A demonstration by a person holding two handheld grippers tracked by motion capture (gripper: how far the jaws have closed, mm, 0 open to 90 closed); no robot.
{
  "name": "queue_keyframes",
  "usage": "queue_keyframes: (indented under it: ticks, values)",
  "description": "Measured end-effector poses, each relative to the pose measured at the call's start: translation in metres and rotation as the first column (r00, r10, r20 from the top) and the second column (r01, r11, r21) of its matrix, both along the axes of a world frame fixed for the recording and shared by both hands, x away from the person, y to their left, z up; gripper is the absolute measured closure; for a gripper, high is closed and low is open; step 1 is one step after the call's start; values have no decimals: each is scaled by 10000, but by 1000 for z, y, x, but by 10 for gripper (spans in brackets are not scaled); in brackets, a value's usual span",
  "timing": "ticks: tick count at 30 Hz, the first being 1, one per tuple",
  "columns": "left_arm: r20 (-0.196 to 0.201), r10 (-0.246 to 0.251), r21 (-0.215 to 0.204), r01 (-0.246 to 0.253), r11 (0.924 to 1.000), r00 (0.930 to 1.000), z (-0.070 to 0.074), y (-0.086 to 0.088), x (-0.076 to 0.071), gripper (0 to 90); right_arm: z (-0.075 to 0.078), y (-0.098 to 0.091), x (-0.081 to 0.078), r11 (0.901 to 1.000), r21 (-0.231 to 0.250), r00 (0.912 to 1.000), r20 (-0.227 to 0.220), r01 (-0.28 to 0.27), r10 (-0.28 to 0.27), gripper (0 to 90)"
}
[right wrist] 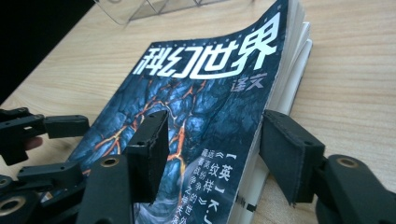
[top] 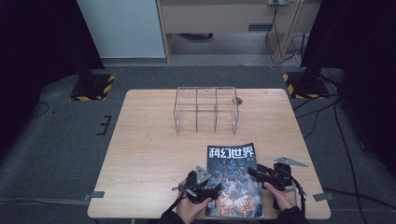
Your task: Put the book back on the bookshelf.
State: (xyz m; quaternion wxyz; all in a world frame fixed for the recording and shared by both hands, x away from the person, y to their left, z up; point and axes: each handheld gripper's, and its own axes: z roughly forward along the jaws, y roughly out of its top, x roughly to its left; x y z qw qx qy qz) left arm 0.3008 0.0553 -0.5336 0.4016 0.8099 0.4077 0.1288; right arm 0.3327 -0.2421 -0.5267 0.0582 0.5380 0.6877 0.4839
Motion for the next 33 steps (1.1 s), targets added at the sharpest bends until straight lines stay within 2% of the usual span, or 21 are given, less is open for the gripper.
queue_keyframes:
  ticks: [1,3,4,10,14,16,17,23,24,25,28,30,32,33]
  values:
    - [0,1,2,-1,10000,10000,0,0,0,318,0,0,0,10000,0,10000,0,0,0,423]
    - [-1,1,-2,-1,10000,10000,0,0,0,318,-3,2,1,9987,-516,9999,-107,15,-20,411]
    - [-1,1,-2,-1,10000,10000,0,0,0,318,-4,3,1,9981,-616,9998,-173,-9,-1,410]
    - [-6,2,-4,-2,10000,10000,0,0,0,318,-8,6,2,9956,-935,9996,-276,-51,25,382]
    - [-5,6,-2,-6,10000,10000,0,0,0,318,-8,10,0,9913,-1317,10000,-74,-40,30,374]
    - [0,19,2,-19,10000,10000,0,0,0,318,-8,10,0,9928,-1195,9999,-119,63,-78,372]
    - [-1,18,1,-18,10000,10000,0,0,0,318,-9,8,1,9970,-743,9992,-336,208,-233,367]
    - [2,55,8,-55,10000,10000,0,-1,0,317,-6,4,0,9992,-224,9986,-402,344,-353,381]
    - [2,58,3,-58,10000,10000,0,-1,0,317,-2,2,-1,9993,257,9996,-136,263,-259,405]
    - [-1,59,3,-59,10000,10000,0,-1,0,317,0,1,-2,9986,459,9996,-111,250,-245,415]
    - [-4,62,-5,-62,10000,10000,0,-1,0,317,3,1,-3,9973,728,9999,99,133,-140,413]
    - [-5,61,-2,-61,10000,10000,0,0,0,317,3,3,-3,9988,480,9998,195,77,-87,408]
    - [-5,60,-3,-60,10000,10000,0,0,0,318,-2,2,-2,9997,93,9998,-52,207,-206,404]
    - [-7,59,-5,-59,10000,10000,0,0,0,318,-2,2,-2,9997,93,9998,-52,207,-206,404]
